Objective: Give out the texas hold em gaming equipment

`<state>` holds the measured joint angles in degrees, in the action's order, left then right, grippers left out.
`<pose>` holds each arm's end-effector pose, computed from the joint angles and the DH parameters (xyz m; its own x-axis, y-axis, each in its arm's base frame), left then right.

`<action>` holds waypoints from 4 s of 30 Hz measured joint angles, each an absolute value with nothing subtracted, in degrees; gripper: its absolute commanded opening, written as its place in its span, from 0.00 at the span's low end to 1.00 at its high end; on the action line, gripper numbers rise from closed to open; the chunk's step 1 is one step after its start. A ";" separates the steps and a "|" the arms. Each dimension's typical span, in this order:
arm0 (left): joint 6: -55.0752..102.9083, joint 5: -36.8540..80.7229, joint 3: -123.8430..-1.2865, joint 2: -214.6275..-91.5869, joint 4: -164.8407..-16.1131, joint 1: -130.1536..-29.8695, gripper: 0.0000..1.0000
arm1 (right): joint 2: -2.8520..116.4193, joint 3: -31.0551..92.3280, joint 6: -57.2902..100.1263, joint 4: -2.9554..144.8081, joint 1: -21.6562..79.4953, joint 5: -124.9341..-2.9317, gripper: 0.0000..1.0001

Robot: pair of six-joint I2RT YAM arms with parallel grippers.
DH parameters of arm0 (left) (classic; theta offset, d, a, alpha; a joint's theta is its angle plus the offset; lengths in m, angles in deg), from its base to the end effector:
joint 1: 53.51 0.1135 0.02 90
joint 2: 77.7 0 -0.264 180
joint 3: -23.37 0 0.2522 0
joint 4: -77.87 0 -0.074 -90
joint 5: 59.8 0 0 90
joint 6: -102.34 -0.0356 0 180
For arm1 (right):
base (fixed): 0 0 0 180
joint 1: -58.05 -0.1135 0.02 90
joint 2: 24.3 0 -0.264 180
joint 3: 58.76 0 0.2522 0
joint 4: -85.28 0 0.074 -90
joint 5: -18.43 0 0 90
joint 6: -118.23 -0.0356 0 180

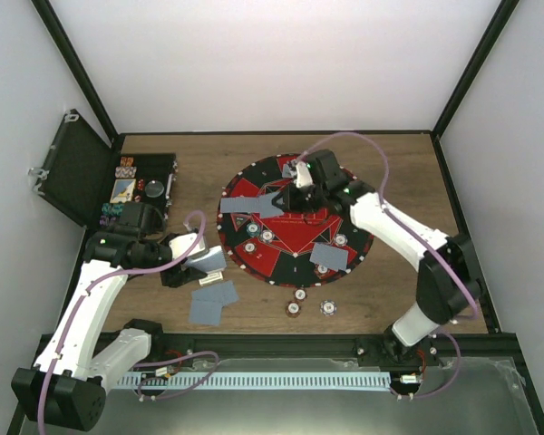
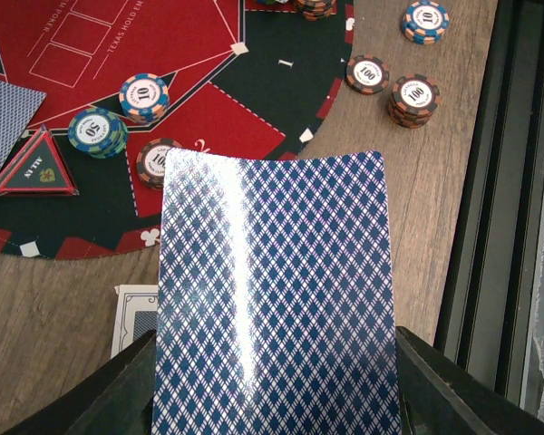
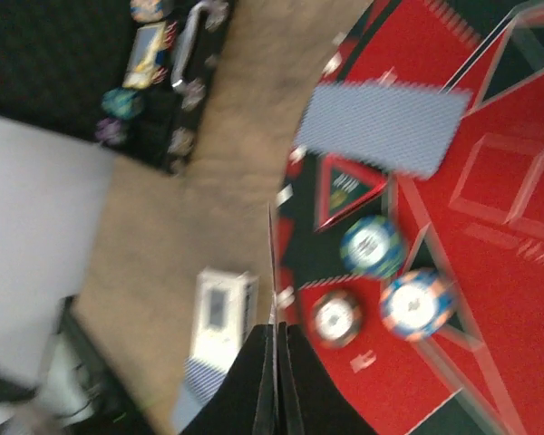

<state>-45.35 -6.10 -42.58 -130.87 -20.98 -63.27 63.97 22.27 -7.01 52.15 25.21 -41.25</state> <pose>0.1399 -0.0454 0.2851 -0.1924 0.7242 -0.6621 0.9623 0.2716 0.0174 0.2776 0.2006 0.2778 -0.9010 0.0112 -0.4336 -0.3323 0.6247 0.7067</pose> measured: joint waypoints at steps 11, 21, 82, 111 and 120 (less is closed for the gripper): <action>-45.35 -5.86 -42.58 -130.76 -20.96 -63.29 0.04 | 79.91 33.46 19.70 49.06 22.26 -81.27 0.01; -45.33 -5.86 -42.58 -130.85 -20.96 -63.29 0.04 | 86.90 19.53 59.37 84.08 12.57 -100.46 0.01; -45.09 -6.38 -42.58 -129.71 -21.46 -63.29 0.04 | 59.40 12.28 -15.27 72.84 13.60 -31.11 0.94; -45.09 -6.97 -42.58 -129.71 -21.70 -63.29 0.04 | 76.19 13.81 -30.03 87.38 5.03 -24.72 0.82; -45.09 -6.99 -42.58 -129.71 -21.70 -63.29 0.04 | 80.58 14.66 -35.16 95.09 4.40 -21.99 0.76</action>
<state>-45.09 -6.99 -42.58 -129.71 -21.70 -63.29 80.58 14.66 -35.16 95.09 4.40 -21.99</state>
